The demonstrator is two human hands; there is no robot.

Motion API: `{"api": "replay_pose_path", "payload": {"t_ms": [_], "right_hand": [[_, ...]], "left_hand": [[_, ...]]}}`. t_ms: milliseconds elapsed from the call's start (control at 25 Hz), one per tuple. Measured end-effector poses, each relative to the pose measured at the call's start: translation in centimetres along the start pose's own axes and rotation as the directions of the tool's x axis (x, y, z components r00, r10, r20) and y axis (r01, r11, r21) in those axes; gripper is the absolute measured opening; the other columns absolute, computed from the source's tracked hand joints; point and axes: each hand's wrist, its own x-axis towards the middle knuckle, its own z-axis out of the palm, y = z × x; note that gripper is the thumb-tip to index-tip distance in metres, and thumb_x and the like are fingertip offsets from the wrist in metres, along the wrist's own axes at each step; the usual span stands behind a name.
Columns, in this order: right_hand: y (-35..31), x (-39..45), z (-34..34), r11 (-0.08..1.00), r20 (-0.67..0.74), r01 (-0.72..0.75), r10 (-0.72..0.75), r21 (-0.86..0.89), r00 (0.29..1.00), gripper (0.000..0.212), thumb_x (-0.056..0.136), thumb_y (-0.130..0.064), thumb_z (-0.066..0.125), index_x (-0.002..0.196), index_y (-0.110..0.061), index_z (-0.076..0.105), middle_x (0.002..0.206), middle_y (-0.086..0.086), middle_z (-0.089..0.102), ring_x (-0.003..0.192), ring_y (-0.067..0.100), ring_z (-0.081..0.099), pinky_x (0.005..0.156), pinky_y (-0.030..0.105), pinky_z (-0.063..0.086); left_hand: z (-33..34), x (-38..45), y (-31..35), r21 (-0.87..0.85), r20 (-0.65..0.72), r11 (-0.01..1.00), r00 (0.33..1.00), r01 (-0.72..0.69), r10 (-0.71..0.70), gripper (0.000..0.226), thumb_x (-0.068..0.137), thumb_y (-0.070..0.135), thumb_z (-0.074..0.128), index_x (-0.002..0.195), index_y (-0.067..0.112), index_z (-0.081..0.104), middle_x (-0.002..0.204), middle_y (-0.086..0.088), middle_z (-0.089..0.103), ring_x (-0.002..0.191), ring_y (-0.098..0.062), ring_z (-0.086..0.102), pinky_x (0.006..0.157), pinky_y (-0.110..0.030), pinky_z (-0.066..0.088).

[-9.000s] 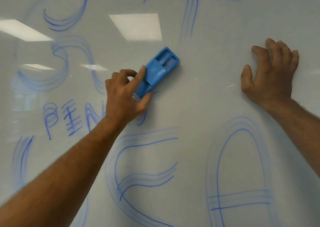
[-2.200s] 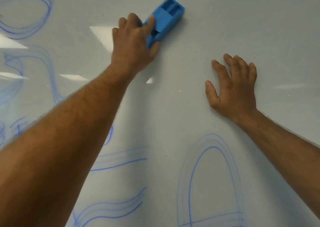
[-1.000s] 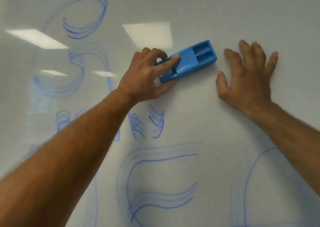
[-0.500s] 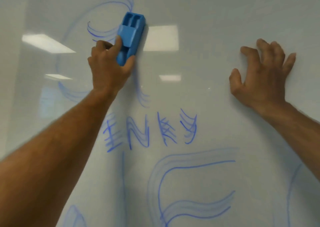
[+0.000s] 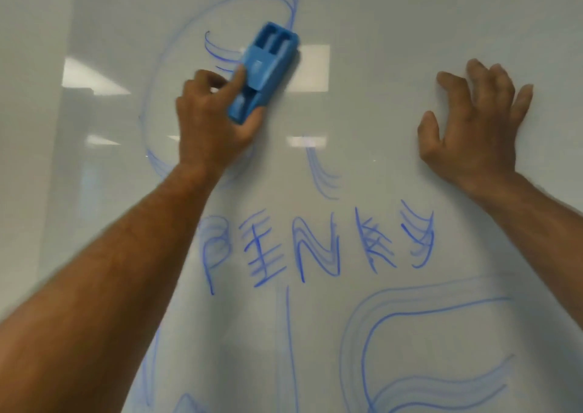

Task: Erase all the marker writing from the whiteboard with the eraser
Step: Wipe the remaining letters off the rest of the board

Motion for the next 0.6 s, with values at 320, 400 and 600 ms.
{"api": "replay_pose_path", "payload": {"t_ms": [320,400,600], "right_hand": [[0.1,0.0,0.3,0.999,-0.021,0.003,-0.004,-0.033,1.0,0.062,0.089,-0.042,0.041,0.145,-0.015,0.046,0.157,0.018,0.036,0.147,0.042,0.027,0.118,0.068,0.011],[0.1,-0.1,0.5,0.999,-0.023,0.0,-0.001,-0.039,1.0,0.062,0.09,-0.043,0.041,0.145,-0.016,0.046,0.158,0.018,0.036,0.147,0.041,0.027,0.119,0.067,0.011],[0.4,-0.2,0.6,0.999,-0.054,0.011,-0.014,-0.046,0.998,0.059,0.092,-0.043,0.041,0.145,-0.015,0.046,0.157,0.017,0.037,0.147,0.039,0.029,0.119,0.066,0.013]], "left_hand": [[-0.7,0.5,-2.6,0.031,-0.053,0.904,0.904,0.426,-0.424,0.063,0.083,0.05,0.063,0.143,0.03,0.057,0.122,-0.013,0.054,0.112,-0.031,0.053,0.094,-0.037,0.041],[-0.1,0.0,-1.0,0.002,0.001,0.962,0.962,0.274,-0.274,0.06,0.083,0.048,0.065,0.139,0.027,0.061,0.118,-0.014,0.056,0.108,-0.034,0.054,0.09,-0.039,0.041],[0.7,-2.6,1.7,-0.192,0.066,0.9,0.91,-0.392,0.41,0.055,0.081,0.04,0.07,0.13,0.015,0.069,0.107,-0.016,0.064,0.084,-0.035,0.057,0.075,-0.046,0.046]]}}
